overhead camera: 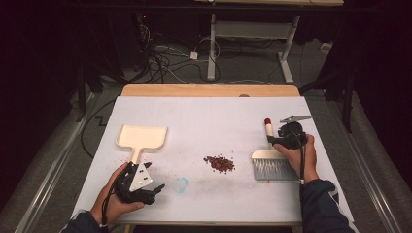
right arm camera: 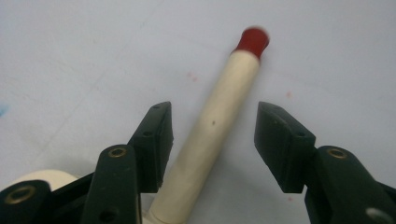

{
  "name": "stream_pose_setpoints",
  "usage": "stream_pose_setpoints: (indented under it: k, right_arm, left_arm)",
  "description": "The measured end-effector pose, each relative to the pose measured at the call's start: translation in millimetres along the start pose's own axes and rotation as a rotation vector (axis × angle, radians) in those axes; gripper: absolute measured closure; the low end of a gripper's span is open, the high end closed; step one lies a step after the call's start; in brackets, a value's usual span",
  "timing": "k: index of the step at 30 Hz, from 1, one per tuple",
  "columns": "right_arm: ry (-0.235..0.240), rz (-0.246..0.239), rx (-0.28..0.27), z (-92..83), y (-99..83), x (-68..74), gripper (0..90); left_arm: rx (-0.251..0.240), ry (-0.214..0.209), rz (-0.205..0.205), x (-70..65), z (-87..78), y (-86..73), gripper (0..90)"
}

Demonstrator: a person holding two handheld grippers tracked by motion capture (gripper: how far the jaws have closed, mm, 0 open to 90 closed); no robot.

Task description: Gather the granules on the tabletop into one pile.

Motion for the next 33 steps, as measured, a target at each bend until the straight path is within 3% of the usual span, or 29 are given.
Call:
stream_pose_setpoints:
  k: [8,16,24,29,33]
  right_arm:
    - [0.044,-0.070,-0.196,-35.2,9.8,7.9,43.4]
    - [0.044,-0.110,-0.308,-58.1,11.0,15.2,35.5]
    - [0.044,-0.156,-0.375,-75.4,10.2,29.0,24.4]
    - [0.086,-0.186,-0.405,-83.6,7.6,38.9,23.0]
    - [0.067,-0.212,-0.427,-90.4,4.9,46.0,22.9]
  left_arm:
    - [-0.004,0.006,-0.004,0.1,-1.3,-0.2,18.7]
    - [-0.004,0.009,-0.006,0.0,-1.6,0.0,18.6]
    - [-0.004,0.010,-0.001,-0.1,-2.6,0.1,18.5]
    - [-0.007,0.014,-0.014,0.7,-2.7,-0.1,18.5]
    - [-0.009,0.016,-0.016,1.1,-3.1,-0.2,18.5]
Point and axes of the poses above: each handheld gripper's, and its own axes: z roughly forward along the jaws, y roughly out of its top, x roughly to its left, the point moved 2 cm from there along z, roughly forward along the jaws, and after that the axes turned 3 degrees about z, right-handed, at the moved point
